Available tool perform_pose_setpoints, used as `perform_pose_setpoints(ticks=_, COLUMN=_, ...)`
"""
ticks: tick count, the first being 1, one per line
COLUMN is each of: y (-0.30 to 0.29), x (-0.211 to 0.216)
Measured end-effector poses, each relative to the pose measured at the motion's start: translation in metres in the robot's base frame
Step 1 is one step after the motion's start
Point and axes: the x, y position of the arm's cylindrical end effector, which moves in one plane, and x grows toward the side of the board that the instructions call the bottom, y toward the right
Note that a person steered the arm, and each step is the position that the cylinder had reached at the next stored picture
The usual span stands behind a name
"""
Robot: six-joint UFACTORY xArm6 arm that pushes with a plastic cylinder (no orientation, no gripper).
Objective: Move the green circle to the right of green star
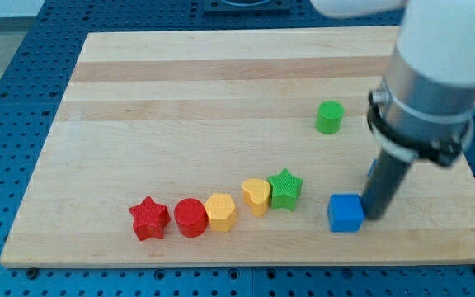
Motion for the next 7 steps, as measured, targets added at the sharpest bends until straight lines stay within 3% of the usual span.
perform_pose_setpoints(ticks=1, y=0.007, x=-0.013)
perform_pose_setpoints(ticks=3, y=0.013, x=-0.107)
perform_pose_setpoints(ticks=5, y=0.011, x=-0.138)
perform_pose_setpoints(ticks=7, y=-0.037, x=-0.164)
